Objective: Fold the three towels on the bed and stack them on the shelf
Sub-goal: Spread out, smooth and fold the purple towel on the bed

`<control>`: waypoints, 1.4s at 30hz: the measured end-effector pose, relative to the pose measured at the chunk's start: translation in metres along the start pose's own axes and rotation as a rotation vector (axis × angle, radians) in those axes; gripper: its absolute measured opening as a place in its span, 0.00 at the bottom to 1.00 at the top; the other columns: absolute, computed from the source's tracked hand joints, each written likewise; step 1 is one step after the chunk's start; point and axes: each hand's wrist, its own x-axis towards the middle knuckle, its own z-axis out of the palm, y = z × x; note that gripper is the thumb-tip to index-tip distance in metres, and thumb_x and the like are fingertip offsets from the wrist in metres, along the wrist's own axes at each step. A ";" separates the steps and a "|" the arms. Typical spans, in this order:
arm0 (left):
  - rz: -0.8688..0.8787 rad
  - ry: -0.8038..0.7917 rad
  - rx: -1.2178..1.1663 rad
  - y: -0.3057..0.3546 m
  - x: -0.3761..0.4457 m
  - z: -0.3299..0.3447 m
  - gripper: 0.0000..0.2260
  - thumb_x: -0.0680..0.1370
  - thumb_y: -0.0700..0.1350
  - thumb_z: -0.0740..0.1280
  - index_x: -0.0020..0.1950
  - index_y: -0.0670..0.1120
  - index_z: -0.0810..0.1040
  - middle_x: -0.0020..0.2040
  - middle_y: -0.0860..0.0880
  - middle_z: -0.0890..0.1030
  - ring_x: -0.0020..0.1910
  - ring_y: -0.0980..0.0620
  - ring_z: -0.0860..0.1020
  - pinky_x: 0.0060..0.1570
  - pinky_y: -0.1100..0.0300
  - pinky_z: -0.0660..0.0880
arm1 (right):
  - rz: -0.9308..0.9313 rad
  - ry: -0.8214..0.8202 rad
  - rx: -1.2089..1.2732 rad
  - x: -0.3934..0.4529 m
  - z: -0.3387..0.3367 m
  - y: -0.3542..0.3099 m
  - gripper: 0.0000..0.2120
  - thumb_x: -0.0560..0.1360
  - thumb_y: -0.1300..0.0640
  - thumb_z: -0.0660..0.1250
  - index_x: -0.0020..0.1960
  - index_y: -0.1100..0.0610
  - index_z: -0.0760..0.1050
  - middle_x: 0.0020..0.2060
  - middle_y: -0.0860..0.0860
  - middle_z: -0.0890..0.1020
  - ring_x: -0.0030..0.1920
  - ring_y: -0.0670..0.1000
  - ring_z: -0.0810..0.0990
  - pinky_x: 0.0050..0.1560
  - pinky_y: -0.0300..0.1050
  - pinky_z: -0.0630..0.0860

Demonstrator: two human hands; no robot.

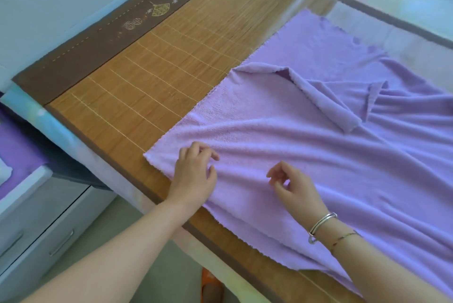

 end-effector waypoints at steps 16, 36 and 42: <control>0.552 -0.148 0.162 0.082 -0.093 0.143 0.32 0.66 0.73 0.55 0.65 0.58 0.71 0.72 0.58 0.64 0.72 0.53 0.62 0.69 0.43 0.61 | -0.134 0.478 -0.187 -0.174 -0.049 0.156 0.19 0.63 0.52 0.57 0.51 0.55 0.74 0.48 0.48 0.77 0.53 0.49 0.74 0.58 0.43 0.69; 0.332 -0.260 0.171 0.118 -0.111 0.134 0.03 0.76 0.46 0.61 0.46 0.55 0.73 0.50 0.56 0.74 0.47 0.51 0.75 0.53 0.48 0.73 | 0.550 0.777 0.072 -0.268 -0.090 0.182 0.07 0.73 0.56 0.66 0.42 0.57 0.69 0.37 0.52 0.78 0.38 0.55 0.74 0.36 0.45 0.63; 0.368 -0.210 0.431 0.135 -0.112 0.132 0.11 0.72 0.33 0.56 0.46 0.49 0.66 0.47 0.52 0.69 0.45 0.46 0.73 0.52 0.49 0.71 | 0.406 0.872 0.010 -0.284 -0.092 0.173 0.11 0.69 0.65 0.63 0.34 0.56 0.62 0.27 0.51 0.70 0.30 0.55 0.65 0.29 0.43 0.61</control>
